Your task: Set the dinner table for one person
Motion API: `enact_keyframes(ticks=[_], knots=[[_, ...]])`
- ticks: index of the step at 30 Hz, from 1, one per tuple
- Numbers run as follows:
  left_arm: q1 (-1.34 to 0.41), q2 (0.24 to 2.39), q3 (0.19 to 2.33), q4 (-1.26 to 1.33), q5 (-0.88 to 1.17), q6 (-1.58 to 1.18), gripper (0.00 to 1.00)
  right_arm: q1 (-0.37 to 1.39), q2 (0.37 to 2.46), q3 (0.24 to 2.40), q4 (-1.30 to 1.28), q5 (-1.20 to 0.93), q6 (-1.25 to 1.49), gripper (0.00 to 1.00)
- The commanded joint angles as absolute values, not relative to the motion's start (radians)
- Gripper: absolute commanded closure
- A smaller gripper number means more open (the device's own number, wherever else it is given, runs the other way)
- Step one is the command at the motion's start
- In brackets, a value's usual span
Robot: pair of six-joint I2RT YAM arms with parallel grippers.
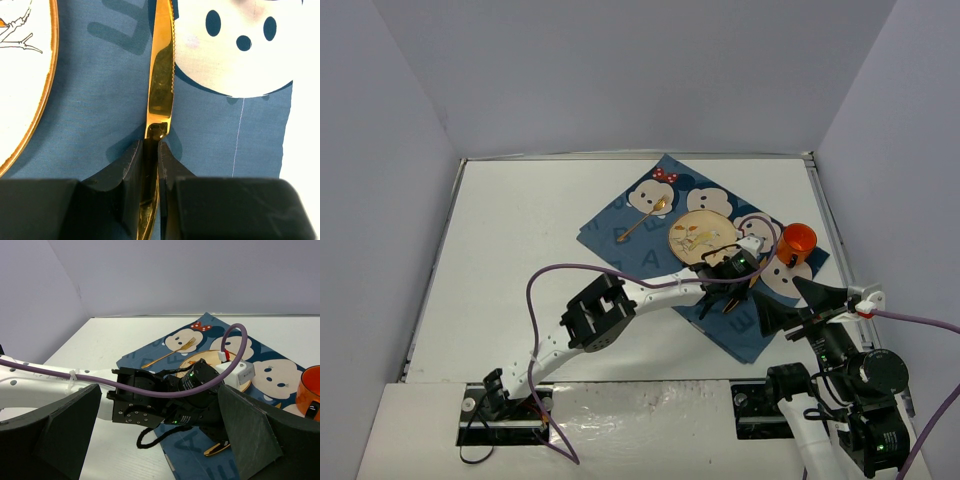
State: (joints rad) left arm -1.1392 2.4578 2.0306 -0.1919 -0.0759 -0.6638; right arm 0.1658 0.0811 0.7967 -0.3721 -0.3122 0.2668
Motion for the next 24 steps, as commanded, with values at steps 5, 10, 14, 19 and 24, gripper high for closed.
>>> enact_keyframes(ticks=[5,10,14,19,24], knots=[[-1.157,2.363,2.009,-0.217,-0.069,-0.690,1.00,0.173,0.080,0.826,-0.308,-0.310,0.262,0.00],[-1.156,2.357,2.010,-0.214,-0.075,-0.681,0.90,0.173,0.079,0.829,-0.307,-0.311,0.261,0.00],[-1.157,2.343,2.000,-0.203,-0.070,-0.675,0.75,0.173,0.082,0.836,-0.308,-0.308,0.259,0.00],[-1.157,2.291,1.974,-0.187,-0.069,-0.657,0.59,0.173,0.100,0.872,-0.308,-0.305,0.244,0.00],[-1.157,2.200,1.909,-0.160,-0.084,-0.645,0.47,0.173,0.119,0.918,-0.310,-0.292,0.218,0.00]])
